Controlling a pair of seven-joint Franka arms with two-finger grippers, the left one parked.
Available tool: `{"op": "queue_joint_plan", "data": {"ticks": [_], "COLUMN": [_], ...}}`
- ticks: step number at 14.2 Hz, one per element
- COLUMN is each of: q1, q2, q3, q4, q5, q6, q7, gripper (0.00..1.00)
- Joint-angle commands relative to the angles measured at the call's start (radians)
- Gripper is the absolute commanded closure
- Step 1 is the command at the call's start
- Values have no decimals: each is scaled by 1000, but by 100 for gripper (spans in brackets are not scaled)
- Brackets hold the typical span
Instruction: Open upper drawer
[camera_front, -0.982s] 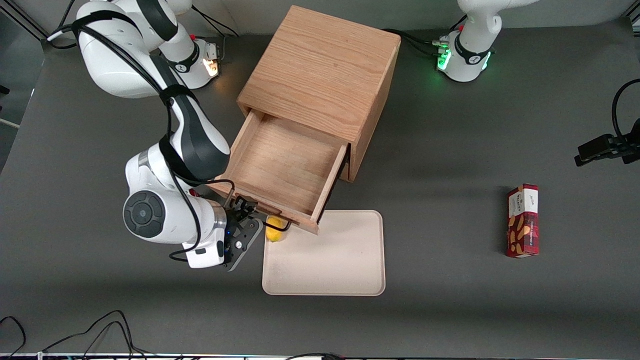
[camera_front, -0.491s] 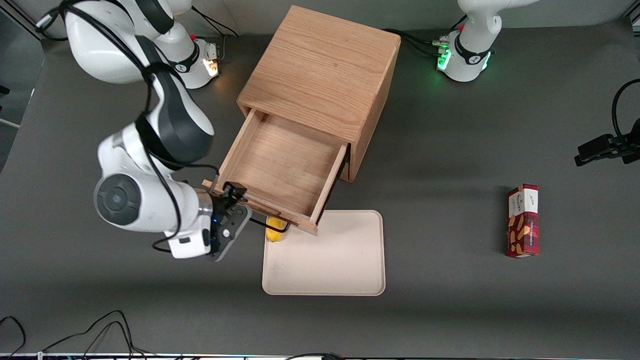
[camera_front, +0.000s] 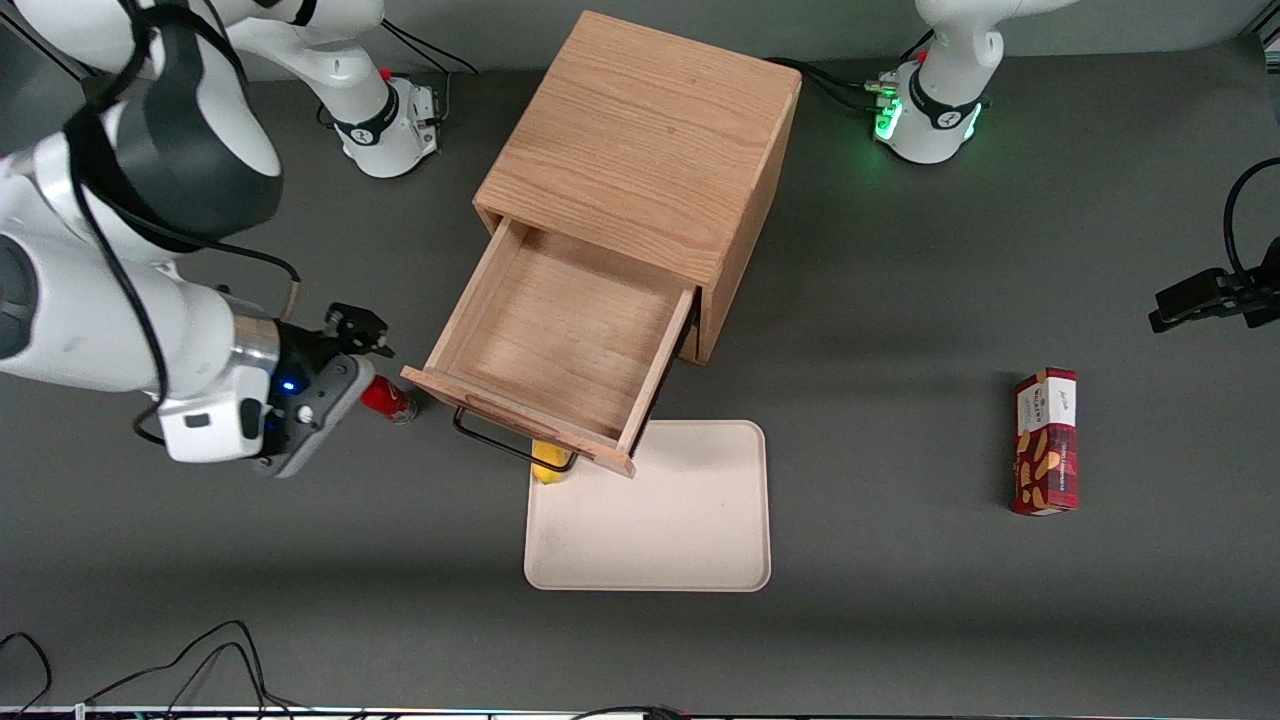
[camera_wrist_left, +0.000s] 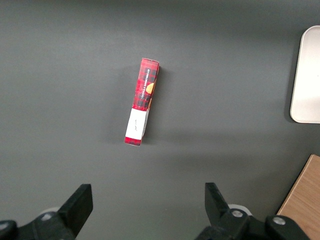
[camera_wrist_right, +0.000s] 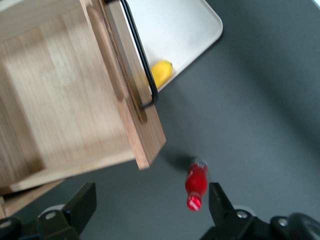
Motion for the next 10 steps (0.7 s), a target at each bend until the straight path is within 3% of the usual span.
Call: {"op": "queue_joint_plan", "data": {"ticks": [1, 8, 10], "q1": [-54, -162, -193], "q2": [-195, -603, -640], "q3": [4, 4, 4], "q4": [-260, -730, -738], "q5": [15, 15, 15], "q6": [73, 274, 261], "q7": [-20, -7, -15], "gripper": [0, 0, 0]}}
